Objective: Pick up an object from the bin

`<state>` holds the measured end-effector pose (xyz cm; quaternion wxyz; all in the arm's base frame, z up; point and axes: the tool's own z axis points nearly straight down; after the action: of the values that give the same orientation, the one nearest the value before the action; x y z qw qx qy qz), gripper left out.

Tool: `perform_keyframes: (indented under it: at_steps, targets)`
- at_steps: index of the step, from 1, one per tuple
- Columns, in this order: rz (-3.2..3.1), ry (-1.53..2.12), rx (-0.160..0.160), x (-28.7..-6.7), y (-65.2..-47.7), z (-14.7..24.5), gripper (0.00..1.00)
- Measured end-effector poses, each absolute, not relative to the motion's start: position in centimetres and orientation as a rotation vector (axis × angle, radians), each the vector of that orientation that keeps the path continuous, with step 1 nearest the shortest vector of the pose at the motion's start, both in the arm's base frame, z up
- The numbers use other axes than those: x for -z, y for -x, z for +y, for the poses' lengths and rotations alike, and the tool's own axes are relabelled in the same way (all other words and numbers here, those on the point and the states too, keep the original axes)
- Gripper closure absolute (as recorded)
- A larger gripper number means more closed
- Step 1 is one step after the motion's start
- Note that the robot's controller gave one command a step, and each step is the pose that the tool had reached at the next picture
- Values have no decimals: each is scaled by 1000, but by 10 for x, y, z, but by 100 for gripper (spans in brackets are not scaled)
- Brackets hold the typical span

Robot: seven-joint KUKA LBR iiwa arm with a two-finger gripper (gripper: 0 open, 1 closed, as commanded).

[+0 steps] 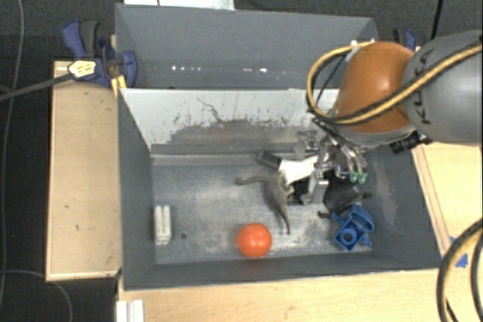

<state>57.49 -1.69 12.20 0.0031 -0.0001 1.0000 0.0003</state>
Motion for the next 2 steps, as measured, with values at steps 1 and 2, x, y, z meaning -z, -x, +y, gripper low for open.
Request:
perform_keyframes:
  at_steps: [1, 2]
  targets:
    - [3129, 41, -5, -71, -584, -34, 0]
    - [3131, -18, -6, -72, -587, -36, 0]
